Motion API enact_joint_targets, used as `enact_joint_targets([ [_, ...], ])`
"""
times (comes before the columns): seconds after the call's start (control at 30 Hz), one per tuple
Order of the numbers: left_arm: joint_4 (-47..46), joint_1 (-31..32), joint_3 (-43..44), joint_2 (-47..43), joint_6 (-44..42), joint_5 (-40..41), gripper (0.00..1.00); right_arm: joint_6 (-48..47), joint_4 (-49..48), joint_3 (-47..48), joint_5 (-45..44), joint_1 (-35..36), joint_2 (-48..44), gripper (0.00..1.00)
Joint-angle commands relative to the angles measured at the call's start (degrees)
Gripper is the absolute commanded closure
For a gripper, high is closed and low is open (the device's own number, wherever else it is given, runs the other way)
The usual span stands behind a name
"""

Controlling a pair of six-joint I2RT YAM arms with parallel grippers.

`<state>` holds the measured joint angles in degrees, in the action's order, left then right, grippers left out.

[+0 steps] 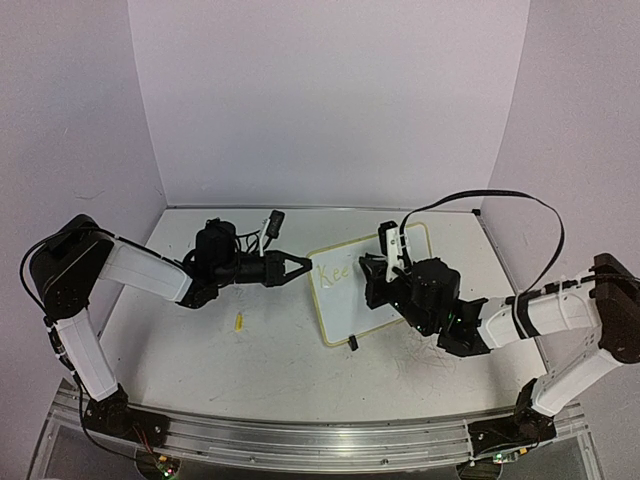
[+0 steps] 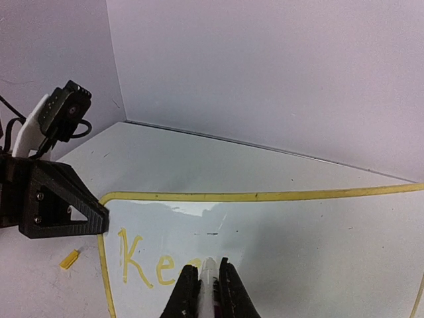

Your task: Write a sentence on the whiteboard

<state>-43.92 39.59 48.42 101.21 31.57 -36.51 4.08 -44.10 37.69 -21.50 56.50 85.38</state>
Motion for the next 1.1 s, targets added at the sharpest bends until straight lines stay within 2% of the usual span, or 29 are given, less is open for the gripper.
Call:
enact_joint_targets([
  [0.0,0.04,0.33,2.44,-0.26,1.35,-2.51,1.0,-1.83,-2.08,0.71,0.84,-0.3,0.92,1.0],
  [0.33,0.23,0.43,2.38,-0.55,1.28,-2.55,1.0,-3.3,-4.1,1.77,2.8,-0.28,3.17,1.0],
  [1.07,0.4,0.49,2.08,-1.0,1.1,-2.74,1.0,-3.56,-4.65,3.2,-0.97,-0.29,6.03,1.0],
])
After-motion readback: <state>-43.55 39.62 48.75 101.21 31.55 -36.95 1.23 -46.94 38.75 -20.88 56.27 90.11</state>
